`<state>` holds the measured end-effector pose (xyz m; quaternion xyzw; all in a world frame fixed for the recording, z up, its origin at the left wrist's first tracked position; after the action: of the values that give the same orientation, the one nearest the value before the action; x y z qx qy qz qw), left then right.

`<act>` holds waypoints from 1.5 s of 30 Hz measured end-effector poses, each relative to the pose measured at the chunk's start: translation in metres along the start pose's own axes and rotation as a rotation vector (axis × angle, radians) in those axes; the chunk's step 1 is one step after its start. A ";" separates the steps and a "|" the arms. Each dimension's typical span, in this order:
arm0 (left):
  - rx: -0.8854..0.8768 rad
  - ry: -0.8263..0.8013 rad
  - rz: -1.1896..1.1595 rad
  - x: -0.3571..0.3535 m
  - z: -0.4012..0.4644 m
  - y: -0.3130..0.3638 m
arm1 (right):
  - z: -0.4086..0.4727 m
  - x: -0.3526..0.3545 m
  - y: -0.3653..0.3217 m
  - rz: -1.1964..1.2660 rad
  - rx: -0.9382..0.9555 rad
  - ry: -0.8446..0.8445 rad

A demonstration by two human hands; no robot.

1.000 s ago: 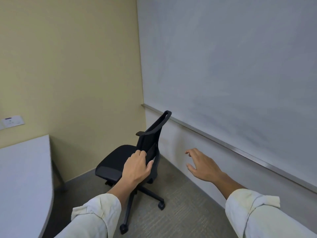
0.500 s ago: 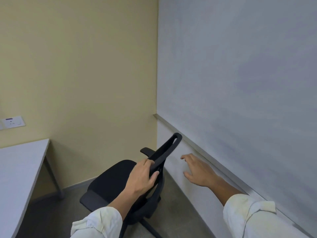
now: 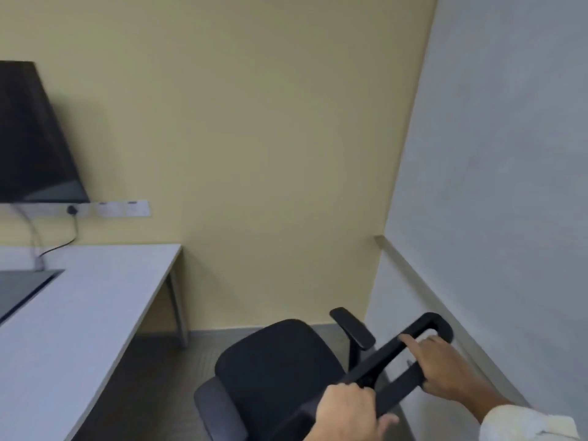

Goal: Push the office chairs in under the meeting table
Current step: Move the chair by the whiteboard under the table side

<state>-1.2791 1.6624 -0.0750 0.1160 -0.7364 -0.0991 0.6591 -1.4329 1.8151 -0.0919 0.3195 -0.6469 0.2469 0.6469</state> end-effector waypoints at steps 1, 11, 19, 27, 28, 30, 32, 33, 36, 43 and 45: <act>0.015 -0.032 0.004 0.002 0.003 0.003 | 0.007 0.002 0.005 0.009 0.059 -0.024; 0.262 0.089 0.070 -0.005 0.013 0.009 | 0.058 0.004 0.008 -0.145 0.443 -0.112; 0.464 0.139 0.060 -0.006 0.007 0.008 | 0.073 0.000 -0.004 -0.184 0.595 -0.053; 0.576 0.173 0.069 -0.006 0.009 0.007 | 0.102 0.002 -0.014 -0.166 0.744 -0.022; 0.601 0.182 0.066 -0.005 0.011 0.002 | 0.111 0.004 -0.018 -0.161 0.766 -0.003; 0.629 0.207 0.063 -0.002 0.012 -0.007 | 0.122 0.009 -0.026 -0.163 0.801 0.019; 0.673 0.239 0.055 0.003 0.014 -0.025 | 0.142 0.014 -0.040 -0.122 0.826 0.047; 0.686 0.247 0.055 0.005 0.014 -0.027 | 0.144 0.016 -0.043 -0.082 0.819 0.062; 0.733 0.268 0.054 0.014 0.019 -0.051 | 0.172 0.023 -0.058 0.077 0.792 0.121; 0.839 0.355 -0.005 0.041 0.041 -0.142 | 0.281 0.031 -0.126 -0.061 0.777 0.075; 0.848 0.362 0.005 0.049 0.045 -0.157 | 0.302 0.032 -0.141 -0.144 0.798 0.035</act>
<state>-1.3225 1.4980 -0.0804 0.3889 -0.5853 0.2343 0.6717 -1.5331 1.4960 -0.0856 0.5856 -0.4650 0.4383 0.4987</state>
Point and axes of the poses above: each hand's wrist, its own z-axis towards the middle knuckle, its own x-axis out of the back of the hand, y = z × x, the point moved 7 cm from there along z, towards the middle knuckle, and after that the axes turned 8 degrees about x, right-handed, at the moved point
